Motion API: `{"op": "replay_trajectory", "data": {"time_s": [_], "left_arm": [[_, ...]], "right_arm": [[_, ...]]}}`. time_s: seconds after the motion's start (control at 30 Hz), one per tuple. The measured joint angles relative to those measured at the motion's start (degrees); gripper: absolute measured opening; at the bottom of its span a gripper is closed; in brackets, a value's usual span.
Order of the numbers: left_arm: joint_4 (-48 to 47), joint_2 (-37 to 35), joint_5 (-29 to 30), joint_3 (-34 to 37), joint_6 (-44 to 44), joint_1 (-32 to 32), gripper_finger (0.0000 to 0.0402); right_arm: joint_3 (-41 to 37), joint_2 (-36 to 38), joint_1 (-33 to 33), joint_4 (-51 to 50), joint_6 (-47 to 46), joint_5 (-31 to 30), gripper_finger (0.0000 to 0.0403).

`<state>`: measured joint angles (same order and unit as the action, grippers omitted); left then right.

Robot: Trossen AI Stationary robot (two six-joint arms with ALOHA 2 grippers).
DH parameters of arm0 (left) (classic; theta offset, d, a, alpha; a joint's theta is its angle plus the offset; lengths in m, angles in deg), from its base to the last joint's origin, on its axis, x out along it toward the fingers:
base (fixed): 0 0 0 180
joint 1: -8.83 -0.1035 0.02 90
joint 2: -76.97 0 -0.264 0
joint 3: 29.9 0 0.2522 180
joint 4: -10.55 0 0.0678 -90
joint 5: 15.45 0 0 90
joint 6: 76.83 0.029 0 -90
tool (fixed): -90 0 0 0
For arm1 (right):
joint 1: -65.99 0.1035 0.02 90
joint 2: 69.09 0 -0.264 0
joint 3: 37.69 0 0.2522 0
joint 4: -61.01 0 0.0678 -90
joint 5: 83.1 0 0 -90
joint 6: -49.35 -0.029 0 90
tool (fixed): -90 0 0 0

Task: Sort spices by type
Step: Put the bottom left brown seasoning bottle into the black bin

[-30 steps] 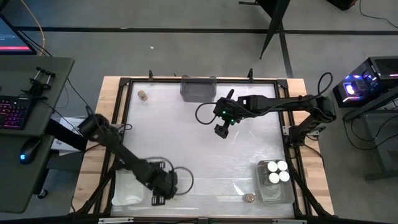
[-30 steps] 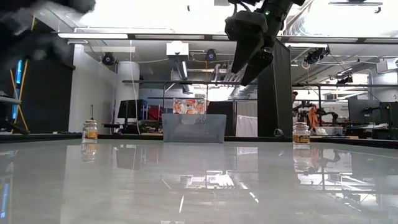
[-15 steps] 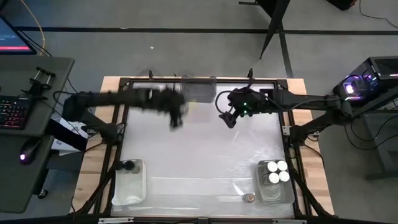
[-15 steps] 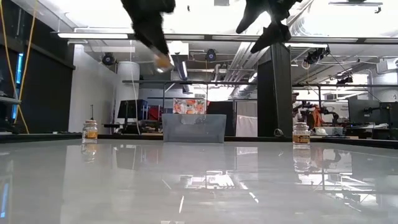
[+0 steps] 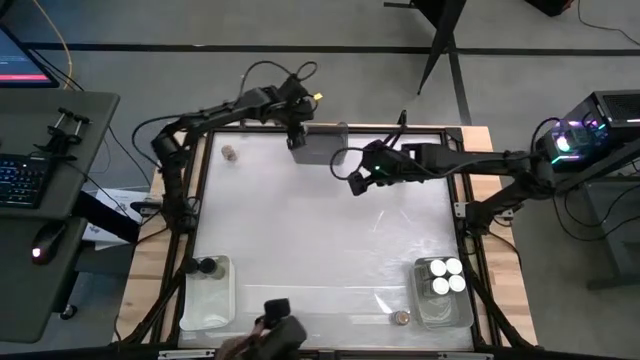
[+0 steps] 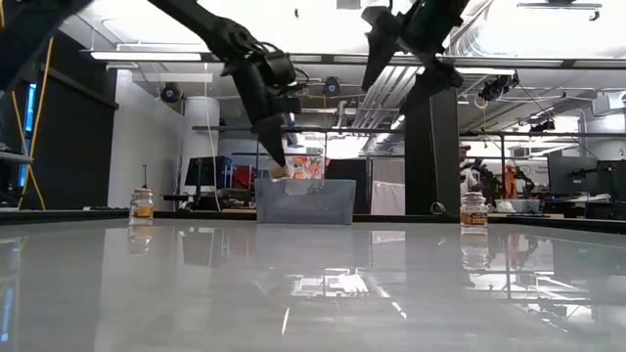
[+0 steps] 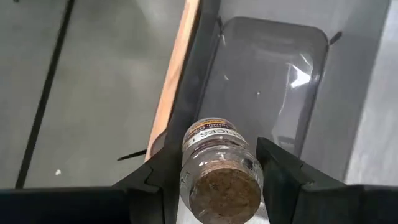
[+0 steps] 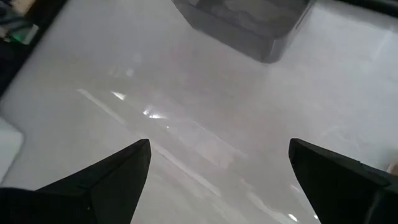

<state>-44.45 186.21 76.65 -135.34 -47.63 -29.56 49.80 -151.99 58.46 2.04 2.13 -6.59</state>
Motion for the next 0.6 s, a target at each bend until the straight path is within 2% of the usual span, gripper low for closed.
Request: {"op": "replay_trajectory", "data": {"time_s": [0.17,0.37,0.6], "left_arm": [[-3.8,5.8,-0.1,-6.0,2.4,-0.2,0.0141],[-4.4,9.0,1.7,-6.5,9.1,-0.1,0.0141],[-3.8,13.1,2.9,-6.5,12.7,-0.2,0.0156]], "right_arm": [[0.0,-3.3,0.0,0.0,-0.8,1.3,0.0378],[0.0,-6.1,0.5,0.0,-0.8,2.5,0.0378],[0.0,-6.8,0.6,0.1,-0.4,2.6,0.0378]]}}
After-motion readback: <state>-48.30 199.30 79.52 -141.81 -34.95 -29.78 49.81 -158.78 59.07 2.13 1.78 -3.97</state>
